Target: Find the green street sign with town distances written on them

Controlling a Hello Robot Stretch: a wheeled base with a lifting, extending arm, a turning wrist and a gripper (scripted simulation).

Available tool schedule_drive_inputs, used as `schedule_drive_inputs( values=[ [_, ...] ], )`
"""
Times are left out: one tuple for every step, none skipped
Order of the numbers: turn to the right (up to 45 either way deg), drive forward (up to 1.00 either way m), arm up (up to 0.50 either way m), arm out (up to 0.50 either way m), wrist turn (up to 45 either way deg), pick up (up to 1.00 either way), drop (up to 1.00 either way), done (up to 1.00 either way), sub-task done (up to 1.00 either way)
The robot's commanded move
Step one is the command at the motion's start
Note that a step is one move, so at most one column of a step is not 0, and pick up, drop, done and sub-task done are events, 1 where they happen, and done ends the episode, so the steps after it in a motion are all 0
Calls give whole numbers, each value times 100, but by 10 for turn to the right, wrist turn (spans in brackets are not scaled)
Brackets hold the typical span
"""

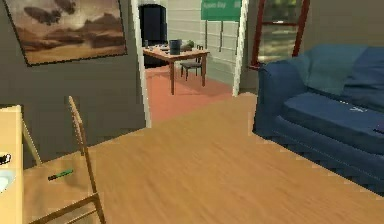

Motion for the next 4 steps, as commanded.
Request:
schedule_drive_inputs(
  values=[
    [0, 100, 0, 0, 0, 0, 0, 0, 0],
    [0, 100, 0, 0, 0, 0, 0, 0, 0],
    [-30, 0, 0, 0, 0, 0, 0, 0, 0],
    [90, 0, 0, 0, 0, 0, 0, 0, 0]
  ],
)
